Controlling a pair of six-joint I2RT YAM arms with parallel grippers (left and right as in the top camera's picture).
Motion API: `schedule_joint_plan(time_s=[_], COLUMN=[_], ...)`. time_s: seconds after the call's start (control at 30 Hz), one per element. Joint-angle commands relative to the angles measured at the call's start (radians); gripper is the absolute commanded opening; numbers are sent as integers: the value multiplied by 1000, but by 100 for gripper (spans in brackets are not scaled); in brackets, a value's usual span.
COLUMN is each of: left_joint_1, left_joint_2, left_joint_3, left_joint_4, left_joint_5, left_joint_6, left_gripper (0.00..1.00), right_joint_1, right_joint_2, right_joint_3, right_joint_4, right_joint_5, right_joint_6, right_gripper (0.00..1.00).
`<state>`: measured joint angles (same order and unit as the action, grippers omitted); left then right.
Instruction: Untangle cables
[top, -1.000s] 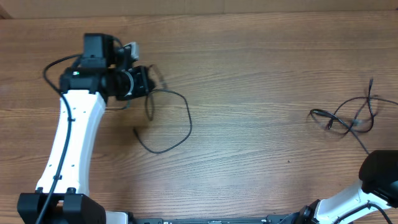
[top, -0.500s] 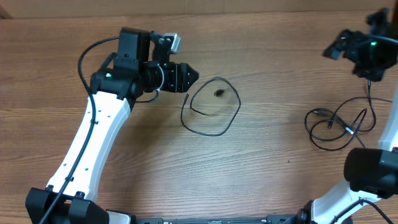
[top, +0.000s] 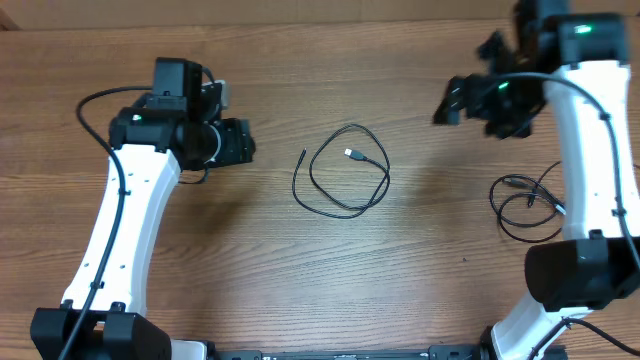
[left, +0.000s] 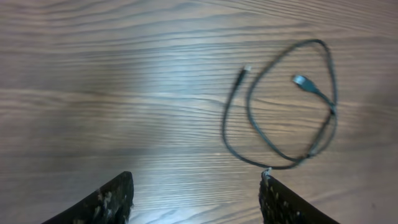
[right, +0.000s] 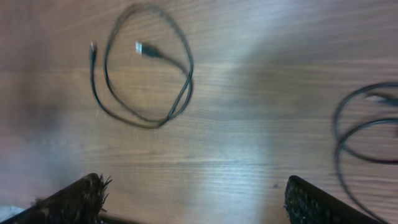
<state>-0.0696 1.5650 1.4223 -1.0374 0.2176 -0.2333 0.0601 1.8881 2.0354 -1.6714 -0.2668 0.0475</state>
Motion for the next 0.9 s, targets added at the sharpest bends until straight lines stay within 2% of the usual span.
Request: schedule_joint_plan(time_s=[0.0, 0.13, 0.17, 0.47, 0.87], left_joint_1=[26, 28, 27, 27, 27], left_joint_2=[-2, -2, -2, -2, -2], left_joint_3=[5, 5, 5, 5, 5], left_joint_4=[-12, -14, -14, -23, -26], left_joint_5=[-60, -60, -60, -60, -60], left_joint_6=[-31, -36, -36, -36, -36], left_gripper=[65, 65, 65, 66, 66], right_joint_1=[63, 132, 170, 317, 475], right_joint_2=[-12, -12, -12, -12, -12], right_joint_3=[-108, -267, -360, -654, -706], right_joint_4=[39, 149, 228, 517, 737], right_joint_5=[0, 11, 46, 162, 293], right_joint_6=[58, 149, 191, 391, 699], right_gripper=[91, 91, 91, 88, 86])
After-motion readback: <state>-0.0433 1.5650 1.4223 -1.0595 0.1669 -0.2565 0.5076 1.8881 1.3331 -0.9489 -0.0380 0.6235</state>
